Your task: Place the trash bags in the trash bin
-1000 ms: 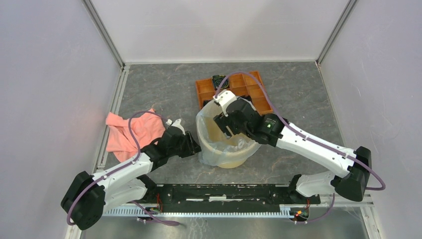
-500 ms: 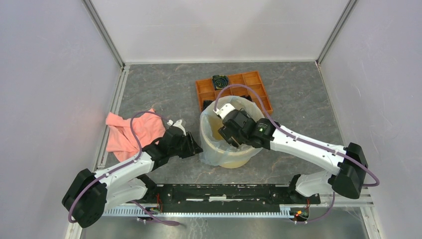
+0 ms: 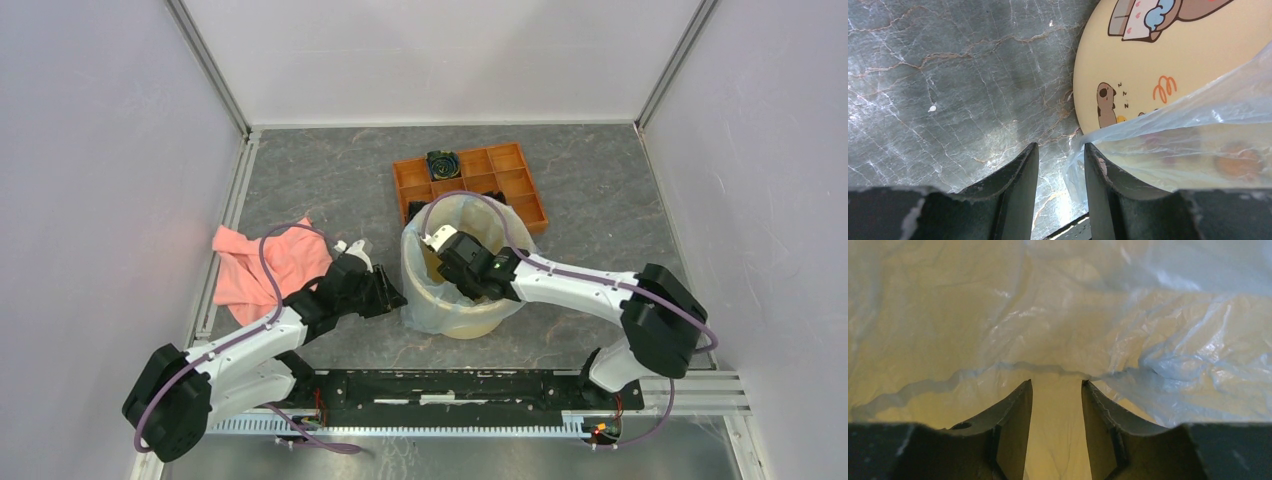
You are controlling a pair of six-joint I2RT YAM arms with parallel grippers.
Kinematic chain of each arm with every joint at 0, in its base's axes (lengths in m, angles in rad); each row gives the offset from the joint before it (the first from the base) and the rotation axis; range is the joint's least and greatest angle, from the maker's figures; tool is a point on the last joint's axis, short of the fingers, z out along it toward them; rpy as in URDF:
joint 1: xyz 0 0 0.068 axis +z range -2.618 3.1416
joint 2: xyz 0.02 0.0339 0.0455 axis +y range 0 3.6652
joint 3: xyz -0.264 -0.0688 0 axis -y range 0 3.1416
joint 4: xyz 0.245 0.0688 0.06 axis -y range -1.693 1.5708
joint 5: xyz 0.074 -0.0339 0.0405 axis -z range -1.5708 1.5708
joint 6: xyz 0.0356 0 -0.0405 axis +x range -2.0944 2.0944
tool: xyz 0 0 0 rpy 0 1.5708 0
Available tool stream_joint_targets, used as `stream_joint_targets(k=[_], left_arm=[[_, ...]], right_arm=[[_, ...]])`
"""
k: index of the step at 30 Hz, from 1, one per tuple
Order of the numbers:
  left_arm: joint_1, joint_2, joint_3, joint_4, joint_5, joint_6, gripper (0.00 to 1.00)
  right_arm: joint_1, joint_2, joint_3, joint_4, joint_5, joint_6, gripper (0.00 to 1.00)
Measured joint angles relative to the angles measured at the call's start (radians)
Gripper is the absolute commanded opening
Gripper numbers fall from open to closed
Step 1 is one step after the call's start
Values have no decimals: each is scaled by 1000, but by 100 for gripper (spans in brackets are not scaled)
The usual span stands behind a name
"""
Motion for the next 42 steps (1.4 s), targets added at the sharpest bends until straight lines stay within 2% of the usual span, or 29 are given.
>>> stream_joint_targets(k=[6, 10, 13, 24, 27, 30, 33, 35, 38, 42], left_arm=[[0, 0, 0, 0, 0, 0, 46], [0, -2, 0, 0, 0, 0, 49], [0, -8, 0, -1, 0, 0, 51], [0, -89, 39, -105, -56, 2, 67], [0, -127, 55, -150, -84, 3, 75], [0, -187, 97, -241, -124, 12, 88], [0, -273, 240, -391, -185, 37, 99], [0, -294, 336, -445, -212, 60, 100], [0, -279, 626, -526, -257, 140, 100], [0, -226, 991, -521, -270, 267, 100]], right_arm=[[-14, 90, -1, 82, -43, 0, 51], [-21, 99, -5, 104, -66, 2, 53], [-21, 90, -5, 98, -74, 6, 58], [-24, -182, 66, -44, -61, 26, 81], [-25, -230, 132, -75, -60, 22, 88], [-25, -266, 216, -112, -60, 2, 92], [-25, -308, 307, -142, -60, -29, 97], [-25, -356, 370, -155, -59, -52, 98], [-25, -464, 447, -162, -56, -91, 98], [-25, -646, 512, -145, -78, -150, 98]])
